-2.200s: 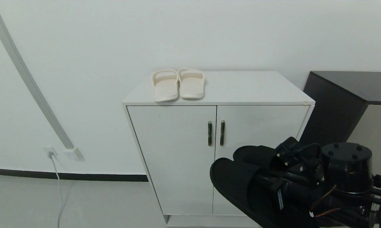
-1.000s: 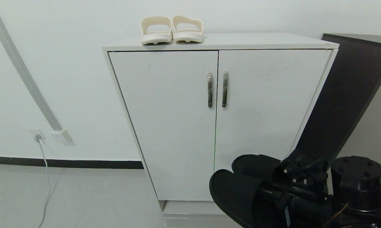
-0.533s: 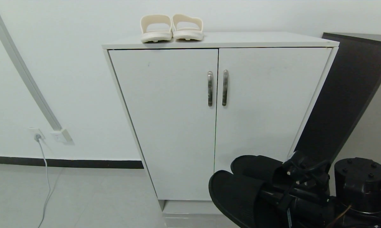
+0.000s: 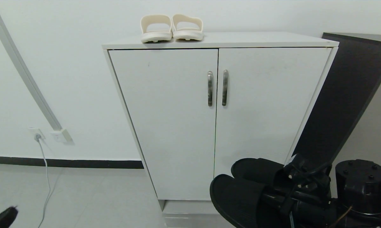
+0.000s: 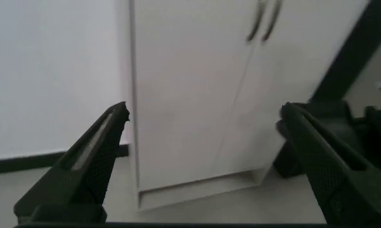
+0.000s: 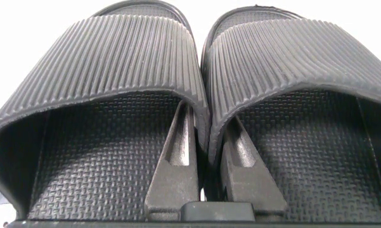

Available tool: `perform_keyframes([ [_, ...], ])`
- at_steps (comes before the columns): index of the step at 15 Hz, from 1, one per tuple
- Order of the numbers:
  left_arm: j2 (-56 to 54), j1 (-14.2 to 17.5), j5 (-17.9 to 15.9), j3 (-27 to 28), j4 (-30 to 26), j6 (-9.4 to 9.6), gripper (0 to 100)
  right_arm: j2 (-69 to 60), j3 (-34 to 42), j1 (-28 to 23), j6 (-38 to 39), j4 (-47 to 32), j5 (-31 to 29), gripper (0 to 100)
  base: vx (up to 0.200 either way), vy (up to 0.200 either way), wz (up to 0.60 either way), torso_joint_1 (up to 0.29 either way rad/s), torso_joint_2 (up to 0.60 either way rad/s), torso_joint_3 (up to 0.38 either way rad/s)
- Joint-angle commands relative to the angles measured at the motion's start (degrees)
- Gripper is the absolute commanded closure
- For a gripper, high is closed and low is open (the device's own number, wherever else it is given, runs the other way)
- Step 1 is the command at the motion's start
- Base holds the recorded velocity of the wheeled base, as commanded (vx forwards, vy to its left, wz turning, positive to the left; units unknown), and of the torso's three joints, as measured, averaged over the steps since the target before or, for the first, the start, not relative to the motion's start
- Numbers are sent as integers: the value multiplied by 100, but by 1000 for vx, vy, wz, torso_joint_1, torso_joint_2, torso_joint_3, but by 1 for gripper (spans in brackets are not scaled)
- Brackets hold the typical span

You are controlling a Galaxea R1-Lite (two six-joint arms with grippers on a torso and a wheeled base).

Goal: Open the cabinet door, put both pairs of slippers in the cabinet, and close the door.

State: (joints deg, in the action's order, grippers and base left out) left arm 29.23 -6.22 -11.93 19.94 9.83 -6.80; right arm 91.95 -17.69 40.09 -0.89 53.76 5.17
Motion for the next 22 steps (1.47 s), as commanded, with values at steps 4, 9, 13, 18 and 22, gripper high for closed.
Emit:
perform_keyframes([
  [4, 3625, -459, -854, 1530, 1786, -102, 0, -11, 11, 7, -131, 3, -7, 100, 0, 0, 0, 0, 0, 0],
  [9, 4697, -1452, -854, 2796, 1821, -489, 0, 7, 20, 7, -148, 3, 10, 100, 0, 0, 0, 0, 0, 0],
  [13, 5690, -1997, -1074, 3578, 1821, -559, 0, 7, 46, 7, -148, 3, 98, 100, 0, 0, 0, 0, 0, 0],
  [18, 6507, -2208, -2155, 4571, 1830, -1324, 0, -2, 108, 7, -148, 3, 230, 100, 0, 0, 0, 0, 0, 0],
  [22, 7035, -2419, -2559, 5160, 1830, -1605, 0, 16, 108, 7, -148, 3, 257, 100, 0, 0, 0, 0, 0, 0],
])
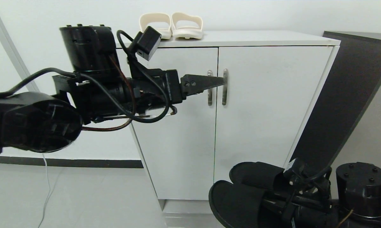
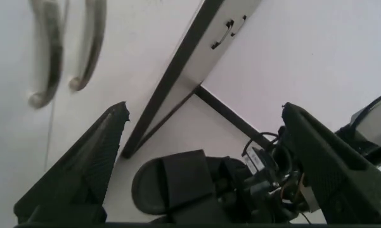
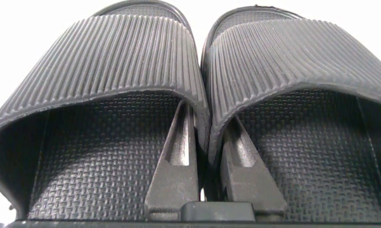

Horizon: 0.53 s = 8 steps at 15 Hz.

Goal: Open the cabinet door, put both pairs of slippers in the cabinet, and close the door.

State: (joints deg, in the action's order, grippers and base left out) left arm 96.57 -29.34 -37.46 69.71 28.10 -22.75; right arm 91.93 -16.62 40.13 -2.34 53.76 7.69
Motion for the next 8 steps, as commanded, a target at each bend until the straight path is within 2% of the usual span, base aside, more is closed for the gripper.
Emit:
perform_keyframes([
  [1, 415, -230, 46, 324, -6, -2, 0, 27, 0, 3, -3, 3, 4, 100, 0, 0, 0, 0, 0, 0],
  [2, 529, -397, 213, 456, -6, 25, 0, 27, 0, 3, -3, 3, 13, 100, 0, 0, 0, 0, 0, 0],
  [4, 749, -643, 775, 790, -15, 42, 0, 27, 0, 3, -3, 3, 13, 100, 0, 0, 0, 0, 0, 0],
  [5, 802, -652, 855, 878, -24, 51, 0, 27, 0, 3, -3, 3, 13, 100, 0, 0, 0, 0, 0, 0],
  [7, 1048, -643, 1276, 1265, -68, 51, 0, 27, 0, 3, -3, 3, 13, 100, 0, 0, 0, 0, 0, 0],
  [8, 1056, -634, 1320, 1300, -68, 51, 0, 27, 0, 3, -3, 3, 13, 100, 0, 0, 0, 0, 0, 0],
])
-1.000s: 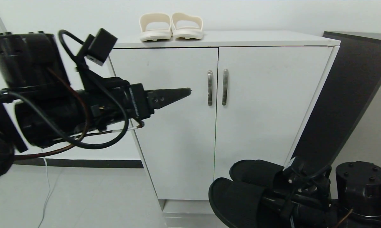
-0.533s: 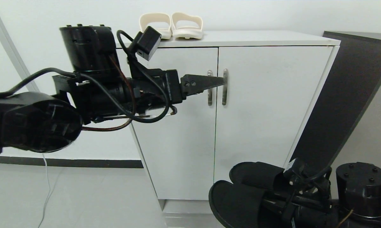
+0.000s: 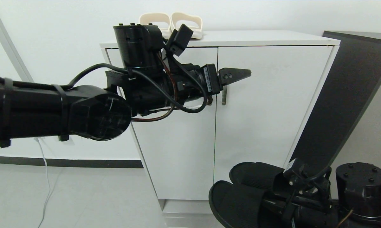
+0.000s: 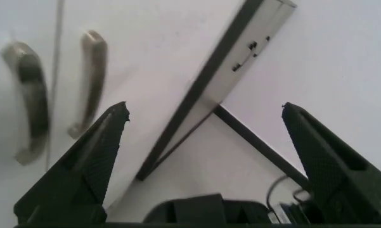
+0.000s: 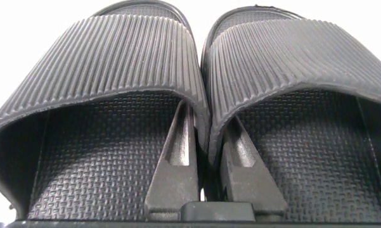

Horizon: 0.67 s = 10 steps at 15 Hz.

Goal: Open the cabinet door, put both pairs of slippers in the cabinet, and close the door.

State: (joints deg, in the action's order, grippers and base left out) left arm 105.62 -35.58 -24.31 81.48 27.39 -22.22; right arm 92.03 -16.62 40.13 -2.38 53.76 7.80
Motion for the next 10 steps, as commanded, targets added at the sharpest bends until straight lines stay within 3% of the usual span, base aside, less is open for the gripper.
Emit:
perform_keyframes([
  [1, 196, 25, 154, 210, -23, -1, 0, 17, 0, 3, -8, -6, 2, 100, 0, 0, 0, 0, 0, 0],
  [5, 301, 104, 392, 254, -234, 113, 0, 17, -8, 3, -8, 3, -7, 100, 0, 0, 0, 0, 0, 0],
  [6, 495, 104, 717, 360, -252, 359, 0, 17, 0, 12, -8, 3, 2, 100, 0, 0, 0, 0, 0, 0],
  [10, 714, 104, 761, 720, -498, 385, 0, 26, 0, 3, -8, 3, 2, 100, 0, 0, 0, 0, 0, 0],
])
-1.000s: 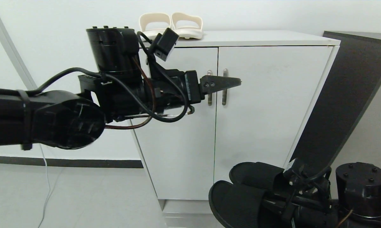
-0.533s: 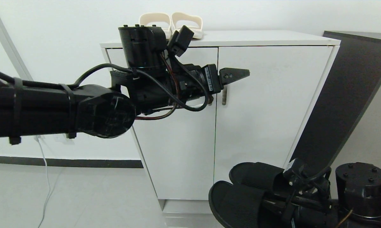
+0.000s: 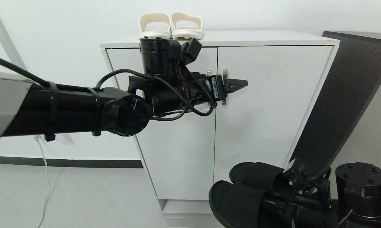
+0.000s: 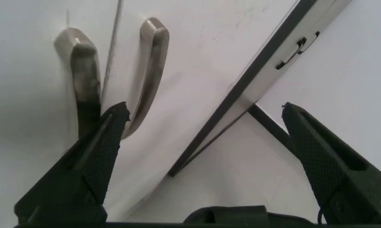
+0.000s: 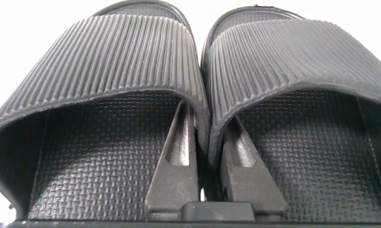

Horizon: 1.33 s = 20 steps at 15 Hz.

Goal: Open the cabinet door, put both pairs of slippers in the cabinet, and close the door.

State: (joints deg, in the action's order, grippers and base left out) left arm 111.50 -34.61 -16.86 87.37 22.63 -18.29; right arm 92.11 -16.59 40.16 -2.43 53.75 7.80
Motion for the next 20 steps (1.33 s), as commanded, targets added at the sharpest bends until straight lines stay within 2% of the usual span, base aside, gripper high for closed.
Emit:
perform_keyframes([
  [1, 171, 16, -10, 263, -144, -8, 0, 17, -2, 1, -4, 4, 2, 100, 0, 0, 0, 0, 0, 0],
  [3, 232, 7, -54, 395, -162, -8, 0, 17, -2, 1, -4, -5, 2, 100, 0, 0, 0, 0, 0, 0],
  [5, 373, 7, -309, 711, -320, -26, 0, 17, -2, 1, -4, -5, 2, 100, 0, 0, 0, 0, 0, 0],
  [9, 645, -11, -292, 1036, -434, -114, 0, 17, 24, 10, -4, -5, 2, 100, 0, 0, 0, 0, 0, 0],
  [10, 654, -11, -283, 1045, -434, -123, 100, 17, 33, 19, -4, -5, 2, 100, 0, 0, 0, 0, 0, 0],
  [11, 645, -11, -283, 1045, -434, -131, 100, 17, 51, 19, -4, -5, 11, 100, 0, 0, 0, 0, 0, 0],
  [13, 601, -2, -256, 1019, -434, -272, 100, -9, 77, 36, -12, -5, 11, 100, 0, 0, 0, 0, 0, 0],
  [15, 470, -11, -195, 949, -434, -281, 100, -71, 209, 71, -144, -5, 231, 100, 0, 0, 0, 0, 0, 0],
  [20, -190, -46, -212, 78, -391, -272, 100, -158, 306, 71, -258, -5, 345, 100, 0, 0, 0, 0, 0, 0],
])
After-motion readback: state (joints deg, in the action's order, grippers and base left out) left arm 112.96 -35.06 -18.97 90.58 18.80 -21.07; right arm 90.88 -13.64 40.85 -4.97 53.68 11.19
